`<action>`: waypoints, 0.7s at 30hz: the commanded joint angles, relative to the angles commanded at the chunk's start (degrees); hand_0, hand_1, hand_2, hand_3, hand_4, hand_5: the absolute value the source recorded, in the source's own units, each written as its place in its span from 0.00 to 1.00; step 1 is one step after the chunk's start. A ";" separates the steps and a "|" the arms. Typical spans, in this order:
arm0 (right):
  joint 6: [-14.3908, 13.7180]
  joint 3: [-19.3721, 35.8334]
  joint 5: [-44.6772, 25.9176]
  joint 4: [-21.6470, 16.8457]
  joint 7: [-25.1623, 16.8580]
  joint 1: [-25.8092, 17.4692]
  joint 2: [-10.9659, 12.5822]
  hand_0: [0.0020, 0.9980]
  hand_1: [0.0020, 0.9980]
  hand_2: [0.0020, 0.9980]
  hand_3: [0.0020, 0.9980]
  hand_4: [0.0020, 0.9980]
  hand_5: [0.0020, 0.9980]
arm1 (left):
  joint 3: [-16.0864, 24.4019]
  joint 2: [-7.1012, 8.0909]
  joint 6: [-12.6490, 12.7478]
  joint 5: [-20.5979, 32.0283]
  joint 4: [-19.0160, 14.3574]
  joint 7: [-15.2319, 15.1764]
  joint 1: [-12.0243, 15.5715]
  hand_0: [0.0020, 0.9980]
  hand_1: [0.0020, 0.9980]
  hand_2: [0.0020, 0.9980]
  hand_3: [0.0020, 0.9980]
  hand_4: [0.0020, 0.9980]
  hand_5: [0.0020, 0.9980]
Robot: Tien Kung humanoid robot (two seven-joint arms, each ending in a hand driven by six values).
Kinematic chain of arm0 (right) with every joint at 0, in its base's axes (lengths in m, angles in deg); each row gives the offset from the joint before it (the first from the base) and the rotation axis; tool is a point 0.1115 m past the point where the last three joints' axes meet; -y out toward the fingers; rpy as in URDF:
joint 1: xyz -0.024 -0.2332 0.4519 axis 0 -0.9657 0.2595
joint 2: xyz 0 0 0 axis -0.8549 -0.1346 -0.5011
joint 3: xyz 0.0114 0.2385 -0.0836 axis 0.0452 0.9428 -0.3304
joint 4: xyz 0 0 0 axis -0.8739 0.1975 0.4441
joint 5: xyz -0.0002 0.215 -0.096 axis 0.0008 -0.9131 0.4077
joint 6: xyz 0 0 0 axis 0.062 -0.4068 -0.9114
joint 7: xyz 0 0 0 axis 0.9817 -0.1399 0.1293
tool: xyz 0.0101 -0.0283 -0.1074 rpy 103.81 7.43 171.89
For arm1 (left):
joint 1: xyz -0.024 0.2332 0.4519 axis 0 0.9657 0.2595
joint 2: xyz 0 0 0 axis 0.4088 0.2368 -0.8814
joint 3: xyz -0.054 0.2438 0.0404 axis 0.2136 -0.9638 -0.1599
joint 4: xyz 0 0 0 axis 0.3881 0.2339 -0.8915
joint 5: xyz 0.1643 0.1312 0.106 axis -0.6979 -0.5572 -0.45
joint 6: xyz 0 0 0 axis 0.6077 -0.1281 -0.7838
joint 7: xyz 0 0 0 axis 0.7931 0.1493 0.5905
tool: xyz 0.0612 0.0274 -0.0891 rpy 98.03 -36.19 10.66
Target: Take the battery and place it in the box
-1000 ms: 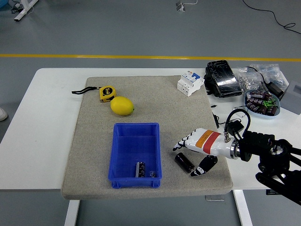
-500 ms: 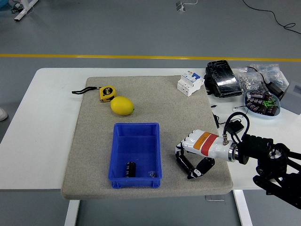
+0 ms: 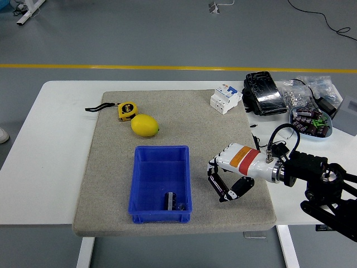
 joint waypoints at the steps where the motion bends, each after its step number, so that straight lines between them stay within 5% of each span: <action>1: 0.10 0.52 0.11 -0.40 0.06 0.16 -0.04 0.40 0.41 0.48 0.46 0.90 0.33 | -0.01 0.02 -0.01 0.00 0.00 -0.01 -0.01 0.57 0.53 0.60 0.57 0.63 0.57; 21: 5.56 3.17 1.51 -7.83 2.96 7.80 -7.63 0.45 0.43 0.49 0.48 0.88 0.30 | -1.81 0.19 0.81 3.04 0.06 -0.86 -0.03 0.57 0.54 0.60 0.57 0.63 0.57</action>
